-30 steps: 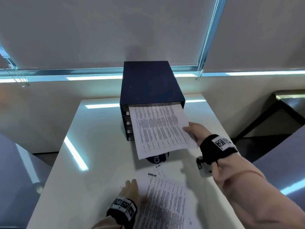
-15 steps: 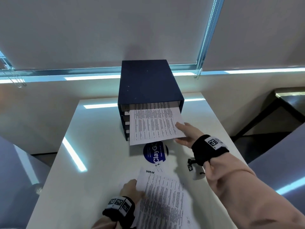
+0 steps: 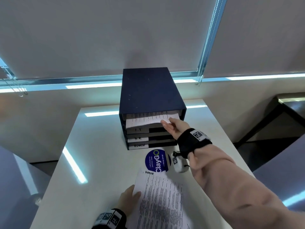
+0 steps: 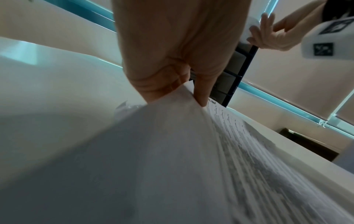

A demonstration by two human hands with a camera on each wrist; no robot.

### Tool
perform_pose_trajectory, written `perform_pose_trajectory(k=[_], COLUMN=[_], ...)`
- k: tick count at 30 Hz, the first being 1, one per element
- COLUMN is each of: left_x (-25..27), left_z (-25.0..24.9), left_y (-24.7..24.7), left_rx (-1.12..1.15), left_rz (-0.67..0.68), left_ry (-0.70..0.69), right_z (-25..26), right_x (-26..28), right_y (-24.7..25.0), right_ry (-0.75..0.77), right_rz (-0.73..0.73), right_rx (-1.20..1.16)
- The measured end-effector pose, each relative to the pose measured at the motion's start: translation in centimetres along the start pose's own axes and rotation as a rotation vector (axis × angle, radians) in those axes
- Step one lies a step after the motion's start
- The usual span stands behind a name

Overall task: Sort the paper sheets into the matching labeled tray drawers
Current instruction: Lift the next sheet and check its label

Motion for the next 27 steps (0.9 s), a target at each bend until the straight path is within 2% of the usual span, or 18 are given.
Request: perform_pose_trajectory(k=[4,6,8,9,13,16,17,19,22,24,27], left_x=[0.0,-0.8,-2.9,-3.0,-0.8,0.1,0.2,0.3,0.3,0.3,0.2], left_z=[1.7,3.4,7.4,7.5,2.8,0.1,-0.3,-1.2,-2.6,-3.3,-3.6], left_y=[0.5,-0.1,-1.6,-1.4,2.4,4.4,4.8,5.5,6.2,6.6,6.5], left_rx=[0.157,0.279,0.394,0.429,0.582,0.652,0.681,0.769,0.922,1.012,1.024], left_rz=[0.003,0.032,0.054,0.063,-0.027,-0.055,-0.056,-0.046,-0.028,-0.018,-0.005], left_ry=[0.093,0.102,0.089,0.071,-0.080,-0.187,-0.195,-0.193,-0.158,-0.135,-0.087], right_z=[0.8,1.0,0.7,0.5,-0.3,-2.8,-4.1,-7.7,-12.2,-13.5,-14.4], right_x=[-1.4,-1.5,-1.0,-0.8,0.2,1.9,2.4,3.6,5.0,5.6,6.4], right_y=[-3.9,-4.9,-5.0,-4.6,0.4,6.1,7.9,10.5,13.1,14.4,15.6], right_ry=[0.007,0.011,0.001,0.012,0.151,0.193,0.166,0.026,-0.138,-0.156,-0.147], right_rz=[0.141,0.209,0.265,0.270,0.082,-0.070,-0.088,-0.019,0.089,0.082,0.101], right_rx=[-0.209,-0.173,-0.133,-0.082,0.290,0.584,0.675,0.793,0.839,0.758,0.633])
Point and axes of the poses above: each hand's wrist, its own x-axis away from the middle knuckle, its own y-axis out of the back of the hand, z = x × y, the point moved 9 cm from there along -x, towards the middle knuckle, and after that the axes turned 4 degrees about -y, right-handed, at the moved point
